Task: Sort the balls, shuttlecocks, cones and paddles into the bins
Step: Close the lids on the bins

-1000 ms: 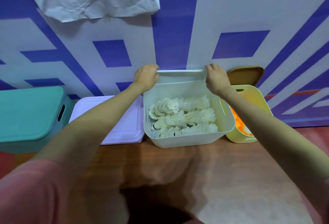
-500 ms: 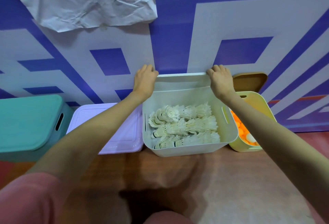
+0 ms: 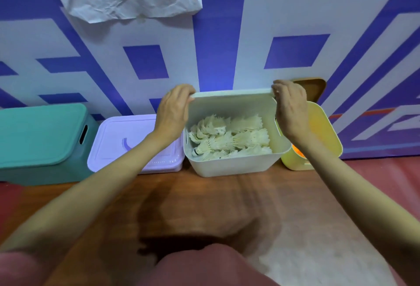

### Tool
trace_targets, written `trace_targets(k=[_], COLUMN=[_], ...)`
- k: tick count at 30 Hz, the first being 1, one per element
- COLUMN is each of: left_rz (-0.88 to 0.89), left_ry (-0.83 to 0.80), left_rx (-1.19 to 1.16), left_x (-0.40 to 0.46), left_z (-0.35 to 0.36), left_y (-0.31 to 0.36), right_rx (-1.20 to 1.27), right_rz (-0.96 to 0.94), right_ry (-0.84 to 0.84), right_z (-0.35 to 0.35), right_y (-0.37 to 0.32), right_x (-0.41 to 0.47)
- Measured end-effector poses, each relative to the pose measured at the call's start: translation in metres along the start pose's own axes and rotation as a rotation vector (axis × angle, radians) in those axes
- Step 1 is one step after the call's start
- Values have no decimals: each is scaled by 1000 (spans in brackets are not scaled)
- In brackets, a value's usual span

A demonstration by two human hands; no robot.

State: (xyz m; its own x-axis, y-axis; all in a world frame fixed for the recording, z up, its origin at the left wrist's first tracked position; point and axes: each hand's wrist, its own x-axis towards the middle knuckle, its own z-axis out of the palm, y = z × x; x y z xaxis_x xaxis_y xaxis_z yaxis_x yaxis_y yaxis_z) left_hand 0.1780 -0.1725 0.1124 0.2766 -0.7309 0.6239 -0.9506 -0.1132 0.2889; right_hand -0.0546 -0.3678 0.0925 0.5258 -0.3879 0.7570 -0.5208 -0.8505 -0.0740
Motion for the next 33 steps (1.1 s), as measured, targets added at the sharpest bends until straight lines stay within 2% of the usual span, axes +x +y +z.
trace_targets(k=[4, 8, 12, 17, 20, 22, 24, 26, 28, 30, 33], left_rz=[65, 194, 164, 80, 40, -96, -379, -708, -903, -956, -930], left_ry=[-27, -47, -129, -223, -218, -185, -154, -192, -233, -200, -175], left_rx=[-52, -2, -12, -26, -51, -94, -170, -279, -427, -560, -590], left_x=[-58, -115, -145, -156, -156, -152, -144, -132, -119, -109, -100], left_z=[5, 24, 38, 44, 41, 41, 44, 50, 59, 68, 74], left_y=[7, 2, -1, -4, -3, 2, 9, 14, 12, 8, 9], right_rx=[71, 97, 87, 108, 130, 121, 126, 164, 263, 336, 333], right_rz=[32, 55, 42, 39, 193, 389, 579, 705, 793, 875, 931], right_ry=[-87, -257, -362, -323, -243, -221, -212, -211, -201, -185, -187], right_z=[-15, -23, -22, -14, -8, 1, 11, 19, 26, 32, 37], right_y=[-9, -19, -24, -24, -23, -22, -20, -17, -14, -12, -8], right_x=[-61, -112, -138, -149, -141, -132, -122, -116, -113, -110, -106])
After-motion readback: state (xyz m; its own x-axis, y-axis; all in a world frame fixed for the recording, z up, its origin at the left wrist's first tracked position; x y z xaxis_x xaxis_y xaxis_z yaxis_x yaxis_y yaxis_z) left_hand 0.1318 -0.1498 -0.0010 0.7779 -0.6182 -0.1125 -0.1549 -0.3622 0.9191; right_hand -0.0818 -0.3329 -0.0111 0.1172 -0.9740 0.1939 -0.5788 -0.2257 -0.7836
